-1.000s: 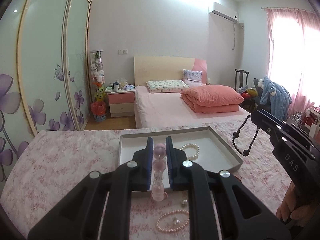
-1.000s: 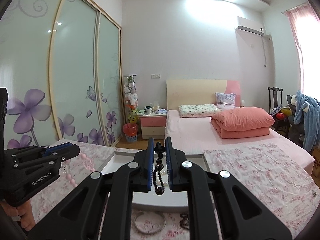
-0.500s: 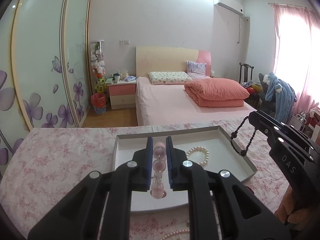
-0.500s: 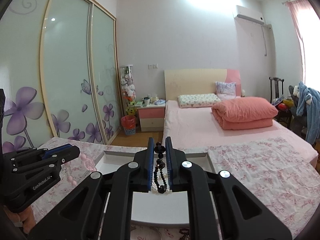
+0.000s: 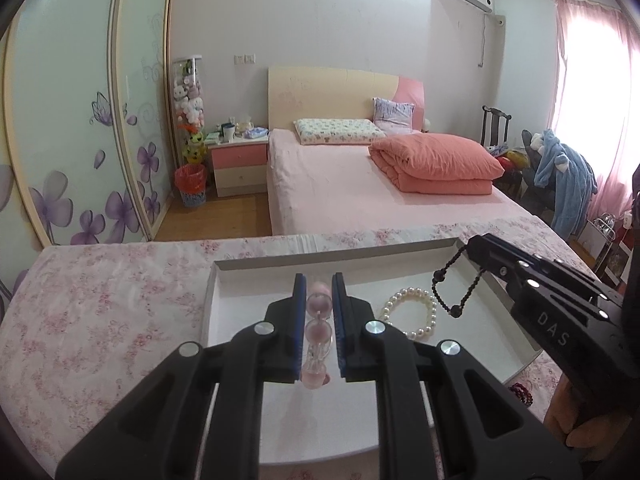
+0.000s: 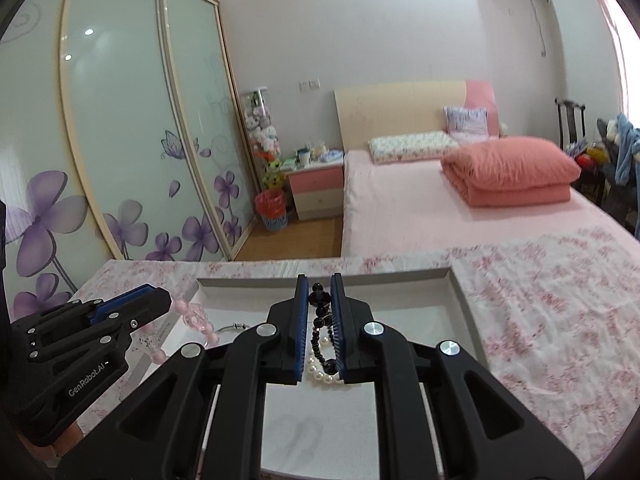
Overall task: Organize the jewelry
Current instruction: 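Lift and carry both bead bracelets in both tools over the gray tray, then open both tools to release the bead bracelets into the tray, then grasp the dark red bead strand with the right tool while the left tool moves back to the bed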
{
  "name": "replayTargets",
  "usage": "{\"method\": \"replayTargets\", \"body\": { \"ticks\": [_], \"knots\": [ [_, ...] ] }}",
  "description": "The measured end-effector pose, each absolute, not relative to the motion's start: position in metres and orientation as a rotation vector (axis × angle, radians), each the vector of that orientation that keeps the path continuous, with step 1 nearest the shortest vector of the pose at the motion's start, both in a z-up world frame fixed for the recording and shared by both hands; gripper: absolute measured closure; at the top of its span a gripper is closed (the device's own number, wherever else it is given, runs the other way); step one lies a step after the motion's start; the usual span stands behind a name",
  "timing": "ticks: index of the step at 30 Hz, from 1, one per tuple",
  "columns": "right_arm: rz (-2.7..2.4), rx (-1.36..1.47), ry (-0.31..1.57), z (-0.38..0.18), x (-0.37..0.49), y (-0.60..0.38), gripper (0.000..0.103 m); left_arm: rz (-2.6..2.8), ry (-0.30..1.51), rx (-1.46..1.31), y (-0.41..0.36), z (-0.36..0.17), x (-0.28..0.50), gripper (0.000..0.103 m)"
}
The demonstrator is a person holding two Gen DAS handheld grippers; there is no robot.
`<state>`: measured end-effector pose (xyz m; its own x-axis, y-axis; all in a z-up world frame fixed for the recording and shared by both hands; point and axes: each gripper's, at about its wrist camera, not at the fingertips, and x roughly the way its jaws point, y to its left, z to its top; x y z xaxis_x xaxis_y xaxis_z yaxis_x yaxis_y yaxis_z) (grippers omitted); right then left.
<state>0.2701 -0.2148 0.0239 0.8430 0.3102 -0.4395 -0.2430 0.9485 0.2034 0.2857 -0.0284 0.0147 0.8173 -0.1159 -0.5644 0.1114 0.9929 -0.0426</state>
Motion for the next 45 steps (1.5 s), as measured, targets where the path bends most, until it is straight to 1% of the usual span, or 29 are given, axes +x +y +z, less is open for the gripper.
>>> {"method": "replayTargets", "body": {
  "ticks": [8,10,11,12,25,35,40,45],
  "knots": [
    [0.293,0.149,0.558,0.012,0.282,-0.212,0.09,-0.116,0.622,-0.028,-0.028,0.005,0.296,0.089],
    [0.29,0.16,0.566,0.011,0.282,-0.215,0.081,-0.114,0.614,-0.032,-0.026,0.006,0.295,0.084],
    [0.283,0.167,0.566,0.011,0.28,-0.218,0.071,-0.11,0.61,-0.035,-0.023,0.008,0.294,0.082],
    [0.276,0.173,0.561,0.012,0.279,-0.221,0.069,-0.105,0.606,-0.036,-0.022,0.009,0.293,0.08],
    [0.248,0.187,0.536,0.022,0.257,-0.237,0.069,-0.073,0.599,-0.038,-0.008,0.016,0.266,0.078],
    [0.224,0.183,0.517,0.03,0.227,-0.259,0.069,-0.085,0.603,-0.045,0.003,0.019,0.222,0.074],
    [0.195,0.171,0.532,0.025,0.208,-0.275,0.069,-0.103,0.628,-0.05,0.01,0.012,0.201,0.069],
    [0.167,0.143,0.613,0.005,0.196,-0.29,0.069,-0.118,0.667,-0.048,0.019,-0.003,0.179,0.062]
  ]
}}
